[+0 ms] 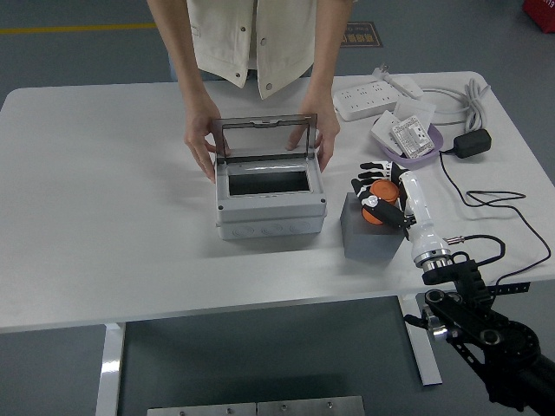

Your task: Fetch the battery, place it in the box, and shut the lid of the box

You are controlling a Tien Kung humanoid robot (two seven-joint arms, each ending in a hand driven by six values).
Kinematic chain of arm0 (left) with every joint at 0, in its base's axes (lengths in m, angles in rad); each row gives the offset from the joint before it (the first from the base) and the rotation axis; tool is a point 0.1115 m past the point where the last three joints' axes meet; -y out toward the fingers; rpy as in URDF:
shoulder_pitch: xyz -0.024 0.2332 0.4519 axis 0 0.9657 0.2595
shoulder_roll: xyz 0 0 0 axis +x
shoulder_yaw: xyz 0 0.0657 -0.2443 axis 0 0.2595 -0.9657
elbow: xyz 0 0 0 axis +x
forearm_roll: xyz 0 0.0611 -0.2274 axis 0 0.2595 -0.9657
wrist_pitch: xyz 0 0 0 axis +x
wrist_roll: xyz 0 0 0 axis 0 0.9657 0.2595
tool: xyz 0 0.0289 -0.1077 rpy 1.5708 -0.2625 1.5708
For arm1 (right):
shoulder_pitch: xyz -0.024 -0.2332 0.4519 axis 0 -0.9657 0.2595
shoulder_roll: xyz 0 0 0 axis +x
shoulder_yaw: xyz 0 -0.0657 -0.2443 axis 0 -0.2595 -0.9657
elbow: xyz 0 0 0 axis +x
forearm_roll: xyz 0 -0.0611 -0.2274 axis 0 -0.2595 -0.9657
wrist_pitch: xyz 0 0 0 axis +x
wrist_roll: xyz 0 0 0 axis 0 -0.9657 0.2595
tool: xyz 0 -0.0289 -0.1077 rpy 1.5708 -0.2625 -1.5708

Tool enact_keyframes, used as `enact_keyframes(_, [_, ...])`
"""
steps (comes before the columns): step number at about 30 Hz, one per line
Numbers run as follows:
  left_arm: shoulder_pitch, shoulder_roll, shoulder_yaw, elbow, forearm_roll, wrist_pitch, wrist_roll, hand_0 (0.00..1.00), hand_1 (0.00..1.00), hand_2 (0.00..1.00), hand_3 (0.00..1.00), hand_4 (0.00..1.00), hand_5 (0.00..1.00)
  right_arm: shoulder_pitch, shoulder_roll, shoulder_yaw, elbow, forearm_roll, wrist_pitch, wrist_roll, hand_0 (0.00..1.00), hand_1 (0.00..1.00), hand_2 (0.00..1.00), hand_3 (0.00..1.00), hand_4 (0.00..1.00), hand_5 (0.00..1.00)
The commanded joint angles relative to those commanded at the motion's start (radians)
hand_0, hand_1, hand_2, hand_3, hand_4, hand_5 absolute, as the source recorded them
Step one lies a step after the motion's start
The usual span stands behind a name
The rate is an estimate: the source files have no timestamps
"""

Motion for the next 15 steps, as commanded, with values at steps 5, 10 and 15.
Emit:
enact_keyframes(5, [-0.006,0.001,0.013,0.000,-0.009,0.000,-0.003,0.618,0.759,0.594,0.476,0.098,0.002,0.000,-0.002,-0.012,-0.006,0.000,-0.004,-0.002,0.520,0.547,0.532,0.588,0.741,0.311])
enact_keyframes(10, [-0.011,0.002,0.035,0.000,-0.028,0.001,-0.007,0.620,0.759,0.595,0.475,0.098,0.002,0.001,-0.004,-0.020,-0.007,-0.001,-0.008,-0.004,0.487,0.528,0.520,0.572,0.649,0.262])
enact_keyframes(15, [-0.014,0.002,0.040,0.000,-0.030,0.001,-0.008,0.619,0.759,0.594,0.474,0.097,0.002,0.001,-0.005,-0.023,-0.005,-0.003,-0.012,-0.010,0.457,0.482,0.493,0.546,0.471,0.200])
